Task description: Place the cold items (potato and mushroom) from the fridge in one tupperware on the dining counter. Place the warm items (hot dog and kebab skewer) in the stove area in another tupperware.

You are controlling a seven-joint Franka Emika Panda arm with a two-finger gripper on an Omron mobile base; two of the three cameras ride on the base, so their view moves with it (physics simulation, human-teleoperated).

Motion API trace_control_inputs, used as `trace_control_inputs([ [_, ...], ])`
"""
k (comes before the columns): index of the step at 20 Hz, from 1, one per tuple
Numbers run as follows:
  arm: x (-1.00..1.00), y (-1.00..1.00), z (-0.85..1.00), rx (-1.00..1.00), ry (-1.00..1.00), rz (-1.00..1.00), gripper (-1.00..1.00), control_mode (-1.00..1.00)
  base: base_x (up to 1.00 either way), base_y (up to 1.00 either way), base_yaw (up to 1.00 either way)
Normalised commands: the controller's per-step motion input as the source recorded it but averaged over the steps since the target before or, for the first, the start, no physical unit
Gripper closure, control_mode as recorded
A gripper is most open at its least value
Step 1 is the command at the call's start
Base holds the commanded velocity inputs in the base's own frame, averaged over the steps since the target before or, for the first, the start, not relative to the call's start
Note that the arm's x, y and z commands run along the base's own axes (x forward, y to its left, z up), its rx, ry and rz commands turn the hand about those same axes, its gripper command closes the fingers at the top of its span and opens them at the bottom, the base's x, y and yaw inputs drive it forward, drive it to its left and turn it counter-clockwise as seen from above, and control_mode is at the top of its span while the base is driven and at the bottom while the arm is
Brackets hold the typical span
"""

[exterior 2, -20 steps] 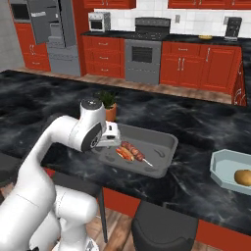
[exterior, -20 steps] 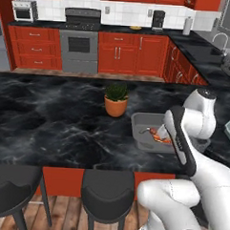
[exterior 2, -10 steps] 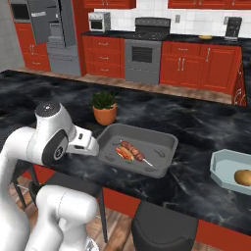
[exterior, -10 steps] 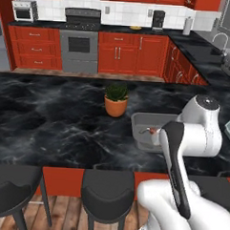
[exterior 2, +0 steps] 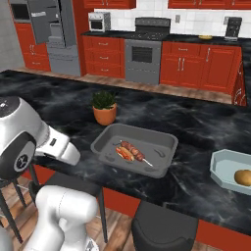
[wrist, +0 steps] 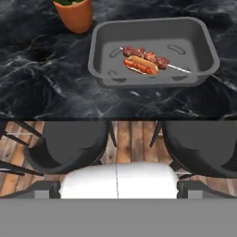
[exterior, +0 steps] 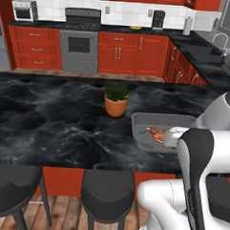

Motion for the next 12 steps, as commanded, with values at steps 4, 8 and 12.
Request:
trace_control_inputs([
  [4, -0.83, 0.0, 0.76, 0.04, 0.0, -0.08, -1.0, -1.0, 0.0, 0.0, 0.0],
  [8, -0.61, 0.09, 0.61, 0.0, -0.14, -0.01, -1.0, -1.0, 0.0, 0.0, 0.0],
  [12, -0.31, 0.19, 0.58, 0.0, -0.28, 0.01, -1.0, -1.0, 0.0, 0.0, 0.0],
])
